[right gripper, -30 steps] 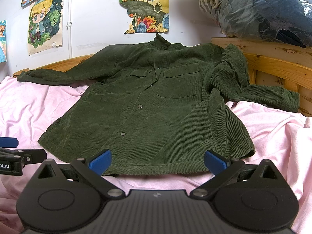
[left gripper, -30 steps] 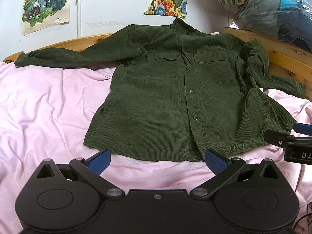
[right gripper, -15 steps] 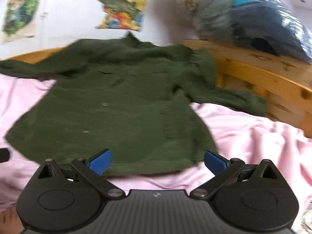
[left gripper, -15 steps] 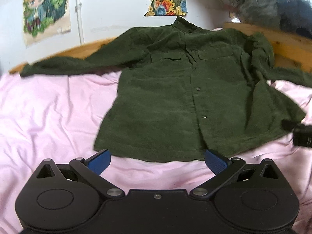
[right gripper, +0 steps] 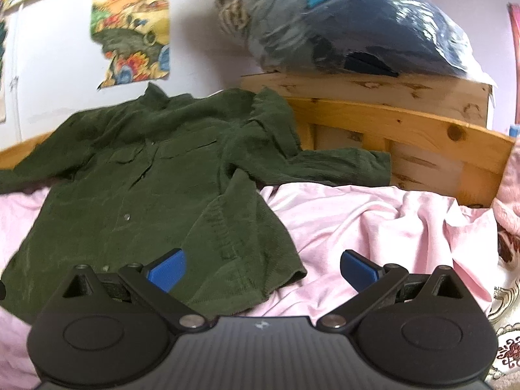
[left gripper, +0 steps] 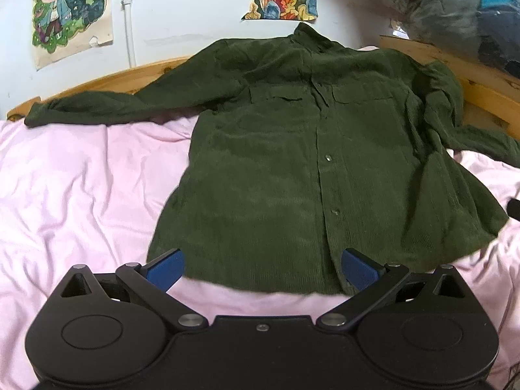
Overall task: Fold large clothes
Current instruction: 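Reach the right tool to the shirt's sleeve cuff and close on it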
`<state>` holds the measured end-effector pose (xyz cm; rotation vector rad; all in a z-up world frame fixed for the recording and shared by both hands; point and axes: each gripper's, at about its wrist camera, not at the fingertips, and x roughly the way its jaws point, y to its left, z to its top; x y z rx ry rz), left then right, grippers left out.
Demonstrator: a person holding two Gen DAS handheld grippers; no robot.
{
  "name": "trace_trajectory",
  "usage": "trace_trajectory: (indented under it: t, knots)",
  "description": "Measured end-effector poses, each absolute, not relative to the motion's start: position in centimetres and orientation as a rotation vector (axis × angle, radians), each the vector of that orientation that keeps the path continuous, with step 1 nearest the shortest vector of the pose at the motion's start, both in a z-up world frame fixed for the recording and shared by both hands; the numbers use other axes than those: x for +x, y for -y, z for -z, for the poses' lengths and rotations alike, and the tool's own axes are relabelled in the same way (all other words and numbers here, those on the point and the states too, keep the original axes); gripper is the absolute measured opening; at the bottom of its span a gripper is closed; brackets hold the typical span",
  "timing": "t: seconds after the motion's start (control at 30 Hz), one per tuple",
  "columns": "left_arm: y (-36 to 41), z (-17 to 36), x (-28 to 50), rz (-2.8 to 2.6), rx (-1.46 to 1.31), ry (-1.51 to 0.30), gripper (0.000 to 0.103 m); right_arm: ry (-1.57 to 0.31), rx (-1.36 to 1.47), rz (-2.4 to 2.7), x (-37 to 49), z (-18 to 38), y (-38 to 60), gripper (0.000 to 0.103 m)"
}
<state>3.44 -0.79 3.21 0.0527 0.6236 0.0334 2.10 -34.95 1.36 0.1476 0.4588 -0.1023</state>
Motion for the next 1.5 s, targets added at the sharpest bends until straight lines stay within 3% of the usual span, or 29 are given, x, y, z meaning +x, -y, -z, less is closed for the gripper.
trace_trajectory:
  t: [0.5,0.8,1.03,1.33,1.43,1.5]
  knots:
    - [5.0,-10.8,12.8,0.046,0.282,-0.652,0.102,-0.394,0.218,0.203,5.0,-1.1,40.3,0.103]
    - [7.3,-7.4,16.0,0.082,0.246,-0.563,0.102,-0.304,0.182,0.177,7.3,-2.5,43.2,0.103]
    - [5.2,-3.0,16.0,0.154,0.219,-0.635,0.102,-0.378,0.204,0.295,16.3,-2.2,48.5,0.103]
    - [1.6,-1.9,13.9,0.157,0.363,-0.619,0.103,-0.462,0.443,0.422,23.4,1.9,51.5,0.098]
    - [0.3,-1.6,13.7,0.148,0.345,-0.653,0.102,-0.461,0.51,0.462,24.2,2.9,52.6,0.086]
    - [-0.4,-1.4,13.7,0.134,0.328,-0.672,0.102,-0.464,0.55,0.465,24.4,3.5,52.9,0.065]
